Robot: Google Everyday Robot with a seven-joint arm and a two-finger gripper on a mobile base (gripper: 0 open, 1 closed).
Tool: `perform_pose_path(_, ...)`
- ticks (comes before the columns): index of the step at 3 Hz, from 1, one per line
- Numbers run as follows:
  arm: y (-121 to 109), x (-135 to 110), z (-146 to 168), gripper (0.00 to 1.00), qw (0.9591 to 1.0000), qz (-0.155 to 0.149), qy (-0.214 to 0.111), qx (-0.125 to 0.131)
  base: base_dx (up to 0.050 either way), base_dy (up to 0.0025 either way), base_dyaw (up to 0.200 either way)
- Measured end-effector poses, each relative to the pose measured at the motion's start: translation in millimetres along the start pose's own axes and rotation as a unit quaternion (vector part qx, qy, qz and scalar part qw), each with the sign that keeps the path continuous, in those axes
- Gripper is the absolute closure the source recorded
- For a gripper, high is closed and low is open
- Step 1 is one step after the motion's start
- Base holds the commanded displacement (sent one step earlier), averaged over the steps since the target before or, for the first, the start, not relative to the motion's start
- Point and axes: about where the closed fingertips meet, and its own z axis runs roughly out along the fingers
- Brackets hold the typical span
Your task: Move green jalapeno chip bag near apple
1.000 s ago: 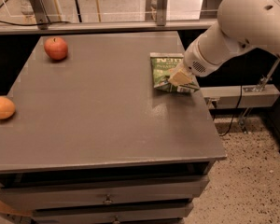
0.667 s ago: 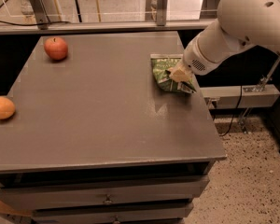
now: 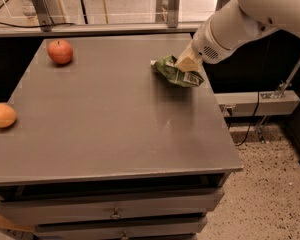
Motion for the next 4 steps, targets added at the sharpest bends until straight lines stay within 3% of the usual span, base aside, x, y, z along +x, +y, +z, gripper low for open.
perform_pose_path(1, 0.0, 0.0, 0.0, 1.0, 1.0, 0.0, 0.0, 0.0, 0.0, 0.0, 0.0)
perform_pose_path(2, -3.1, -4.4, -5.5, 1.0, 0.9995, -0.021, -0.016, 0.018, 0.0, 0.0, 0.0)
perform_pose_path(3, -10.5, -36.0, -8.7, 1.0, 0.9943, -0.076, -0.059, 0.045, 0.0, 0.0, 0.0)
perform_pose_path(4, -15.8, -83.2, 0.8, 1.0, 0.9811, -0.147, -0.104, 0.07, 0.0, 0.0, 0.0)
